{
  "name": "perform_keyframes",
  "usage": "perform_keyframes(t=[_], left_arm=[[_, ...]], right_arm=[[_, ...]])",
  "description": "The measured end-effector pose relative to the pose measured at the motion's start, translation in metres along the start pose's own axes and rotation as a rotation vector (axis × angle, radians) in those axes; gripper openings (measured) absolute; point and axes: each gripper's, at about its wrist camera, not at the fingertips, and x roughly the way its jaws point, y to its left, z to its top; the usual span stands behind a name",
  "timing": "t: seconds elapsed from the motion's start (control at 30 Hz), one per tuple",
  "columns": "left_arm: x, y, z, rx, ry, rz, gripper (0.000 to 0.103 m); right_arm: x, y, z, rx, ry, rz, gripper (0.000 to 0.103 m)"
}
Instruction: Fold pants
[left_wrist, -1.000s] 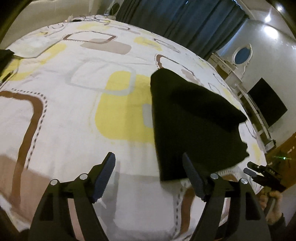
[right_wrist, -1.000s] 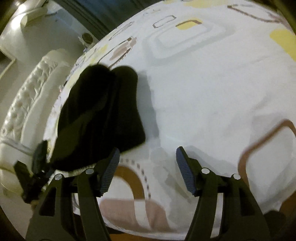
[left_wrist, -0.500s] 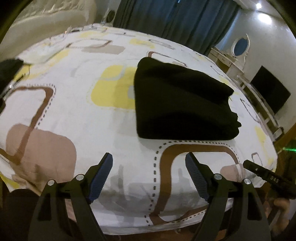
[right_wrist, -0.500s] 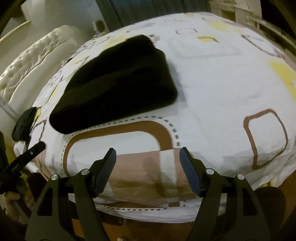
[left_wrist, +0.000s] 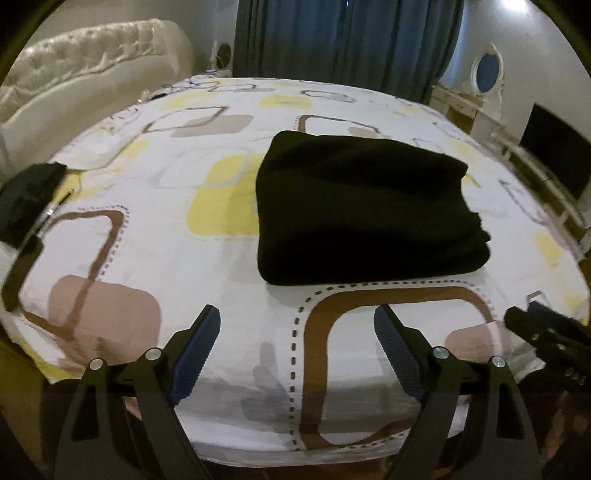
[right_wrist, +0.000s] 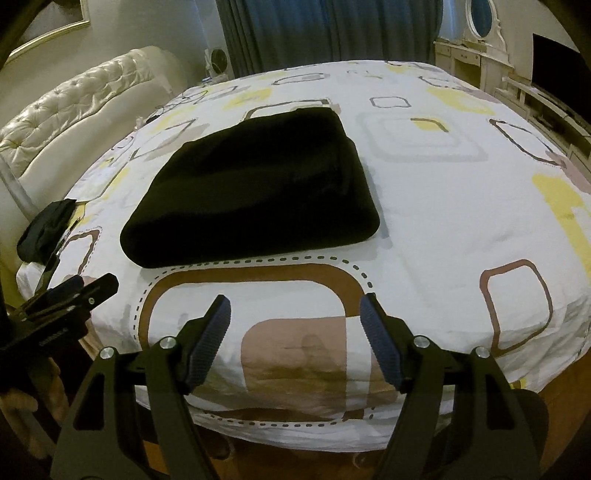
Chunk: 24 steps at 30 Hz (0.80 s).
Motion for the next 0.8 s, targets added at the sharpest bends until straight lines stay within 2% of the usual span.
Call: perform_keyframes(t=[0.07, 0.8], left_arm=[[0.000, -0.003, 0.001, 0.005, 0.002, 0.022, 0.084], [-0.001, -0.012, 0.000, 0.006, 0.015, 0.047, 0.084]], right_arm=[[-0.001, 0.000, 0.000, 0.002, -0.001, 0.001, 0.073], [-0.003, 0.001, -0.001, 0.007, 0.010, 0.009, 0.073]])
